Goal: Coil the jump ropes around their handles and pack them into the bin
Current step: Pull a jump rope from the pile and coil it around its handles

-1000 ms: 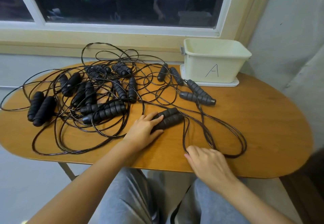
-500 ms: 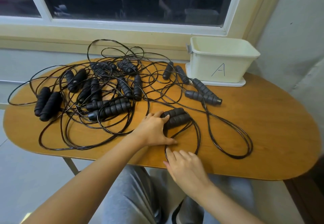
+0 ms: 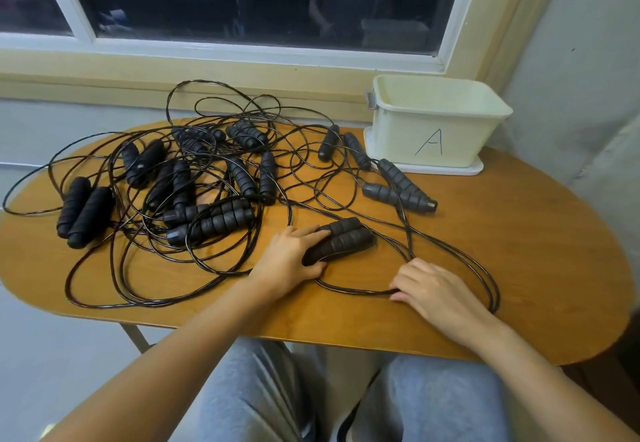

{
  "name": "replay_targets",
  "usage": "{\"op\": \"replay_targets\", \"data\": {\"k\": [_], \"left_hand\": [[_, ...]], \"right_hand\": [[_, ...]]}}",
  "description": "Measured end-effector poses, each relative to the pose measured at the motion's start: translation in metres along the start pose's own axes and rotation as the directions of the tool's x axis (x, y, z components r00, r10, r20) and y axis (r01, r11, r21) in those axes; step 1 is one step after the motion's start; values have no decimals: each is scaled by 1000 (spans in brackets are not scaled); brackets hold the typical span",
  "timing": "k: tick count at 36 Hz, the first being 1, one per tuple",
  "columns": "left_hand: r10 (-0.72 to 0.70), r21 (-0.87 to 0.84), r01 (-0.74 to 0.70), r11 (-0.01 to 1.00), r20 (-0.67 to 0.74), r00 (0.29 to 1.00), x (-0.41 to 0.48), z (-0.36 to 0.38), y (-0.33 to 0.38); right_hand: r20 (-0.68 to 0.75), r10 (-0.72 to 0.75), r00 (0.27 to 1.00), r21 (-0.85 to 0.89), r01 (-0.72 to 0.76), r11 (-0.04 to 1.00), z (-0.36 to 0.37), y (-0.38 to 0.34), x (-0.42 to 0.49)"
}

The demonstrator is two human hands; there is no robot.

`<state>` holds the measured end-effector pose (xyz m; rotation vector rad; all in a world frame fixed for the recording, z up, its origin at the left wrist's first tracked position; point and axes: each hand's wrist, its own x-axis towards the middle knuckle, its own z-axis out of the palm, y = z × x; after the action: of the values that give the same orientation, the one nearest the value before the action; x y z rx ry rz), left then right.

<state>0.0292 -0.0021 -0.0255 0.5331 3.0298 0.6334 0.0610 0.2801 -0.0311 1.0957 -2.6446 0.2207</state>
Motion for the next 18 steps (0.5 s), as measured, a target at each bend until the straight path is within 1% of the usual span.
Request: {"op": "replay_targets", "data": {"k": [4, 11, 15, 18], "left_hand": [[-25, -11, 25, 1000, -2, 1000, 1, 5, -3], [-20, 120, 16, 993, 35, 999, 4, 13, -5], [27, 163, -29, 986, 14, 1000, 4, 11, -6], [97, 123, -92, 988, -37, 995, 3, 3, -6]], "right_hand": [[18, -6, 1000, 51, 5, 999, 4, 9, 2], [64, 68, 996, 139, -76, 987, 3, 29, 4], [89, 95, 992, 165, -108, 980, 0, 41, 6], [129, 115, 985, 208, -140, 968, -5, 47, 14]]}}
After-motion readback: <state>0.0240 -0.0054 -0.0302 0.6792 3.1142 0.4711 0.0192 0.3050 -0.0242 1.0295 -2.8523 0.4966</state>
